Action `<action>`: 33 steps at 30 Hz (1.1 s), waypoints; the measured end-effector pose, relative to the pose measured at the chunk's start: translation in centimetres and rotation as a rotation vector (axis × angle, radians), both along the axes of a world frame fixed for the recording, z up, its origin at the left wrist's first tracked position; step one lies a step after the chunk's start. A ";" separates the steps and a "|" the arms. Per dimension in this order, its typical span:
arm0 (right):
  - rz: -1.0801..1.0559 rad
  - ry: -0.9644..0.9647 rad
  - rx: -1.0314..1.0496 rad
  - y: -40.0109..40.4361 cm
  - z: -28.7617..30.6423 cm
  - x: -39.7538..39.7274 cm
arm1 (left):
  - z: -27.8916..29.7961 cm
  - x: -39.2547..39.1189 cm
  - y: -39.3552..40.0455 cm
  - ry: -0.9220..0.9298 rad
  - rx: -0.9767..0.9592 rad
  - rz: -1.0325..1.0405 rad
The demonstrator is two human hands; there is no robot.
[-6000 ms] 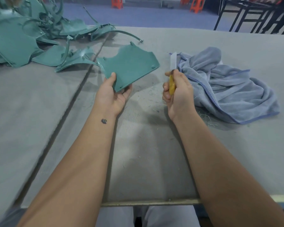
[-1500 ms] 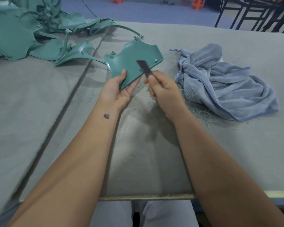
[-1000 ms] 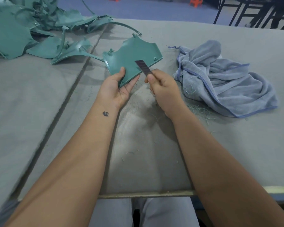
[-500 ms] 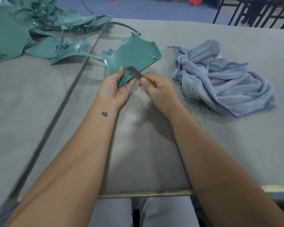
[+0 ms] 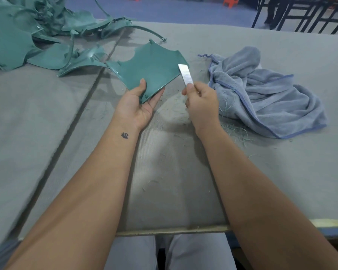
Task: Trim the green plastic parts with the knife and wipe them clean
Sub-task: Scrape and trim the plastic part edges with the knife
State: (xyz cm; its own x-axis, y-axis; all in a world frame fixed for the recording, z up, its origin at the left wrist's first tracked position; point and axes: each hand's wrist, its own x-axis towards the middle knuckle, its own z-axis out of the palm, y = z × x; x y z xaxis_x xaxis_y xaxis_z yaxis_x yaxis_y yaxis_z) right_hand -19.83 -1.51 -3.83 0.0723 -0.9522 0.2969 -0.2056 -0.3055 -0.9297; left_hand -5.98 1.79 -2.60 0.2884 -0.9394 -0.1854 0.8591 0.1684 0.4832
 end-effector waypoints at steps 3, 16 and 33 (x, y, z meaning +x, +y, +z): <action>0.012 -0.010 0.034 0.0 0.0 0.0 | 0.0 0.0 -0.1 -0.001 0.007 0.019; 0.194 0.222 -0.092 0.3 -0.3 0.3 | 0.1 0.0 0.1 -0.014 0.003 0.016; 0.226 -0.108 0.004 0.6 0.5 -0.1 | 0.0 0.3 0.2 -0.069 0.024 0.012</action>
State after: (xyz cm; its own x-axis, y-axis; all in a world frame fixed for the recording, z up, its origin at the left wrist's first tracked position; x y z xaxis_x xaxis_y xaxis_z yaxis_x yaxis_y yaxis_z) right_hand -19.89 -0.91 -3.34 0.2514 -0.9165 0.3110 -0.0318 -0.3290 -0.9438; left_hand -5.65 2.03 -2.55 0.3129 -0.9311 -0.1873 0.8217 0.1665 0.5451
